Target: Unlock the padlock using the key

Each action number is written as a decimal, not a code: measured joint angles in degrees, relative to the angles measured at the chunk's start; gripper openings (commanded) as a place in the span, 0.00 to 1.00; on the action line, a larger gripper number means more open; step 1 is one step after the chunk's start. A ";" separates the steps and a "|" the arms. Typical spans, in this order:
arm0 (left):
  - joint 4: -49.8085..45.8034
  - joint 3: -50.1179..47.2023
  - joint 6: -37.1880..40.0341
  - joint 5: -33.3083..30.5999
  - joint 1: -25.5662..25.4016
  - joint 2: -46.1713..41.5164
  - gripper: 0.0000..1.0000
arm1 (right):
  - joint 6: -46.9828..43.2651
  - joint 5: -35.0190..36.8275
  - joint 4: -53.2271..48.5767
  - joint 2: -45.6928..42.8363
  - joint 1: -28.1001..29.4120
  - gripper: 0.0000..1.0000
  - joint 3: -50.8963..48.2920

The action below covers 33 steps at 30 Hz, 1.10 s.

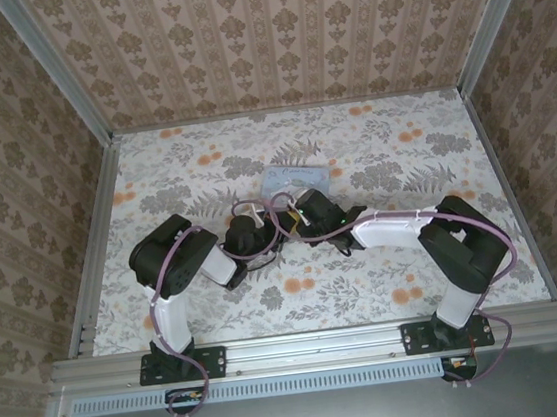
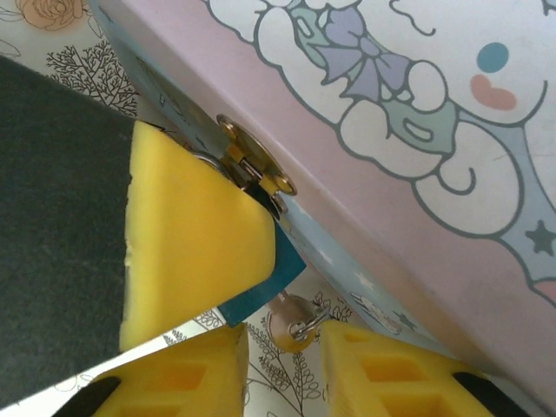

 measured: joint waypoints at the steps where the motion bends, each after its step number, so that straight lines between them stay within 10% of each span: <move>1: 0.00 0.00 0.00 -0.15 0.00 0.00 0.00 | 0.04 0.11 -0.07 0.33 -0.04 0.17 0.31; 9: -0.35 0.00 0.02 -0.98 0.04 0.00 0.00 | 3.41 -6.49 0.44 0.24 -2.91 0.01 0.15; 13: 0.35 0.00 0.02 -0.33 -0.07 0.00 0.00 | 7.89 -13.73 3.34 -1.97 -5.86 0.45 -2.73; 24: 0.00 0.00 0.26 0.44 -0.07 0.00 0.00 | 21.55 -24.70 16.46 -8.33 -11.47 0.54 -14.19; 33: 0.28 -1.44 2.05 0.28 -0.07 -0.04 0.36 | 29.62 -29.42 24.76 -4.94 -14.40 0.56 -15.50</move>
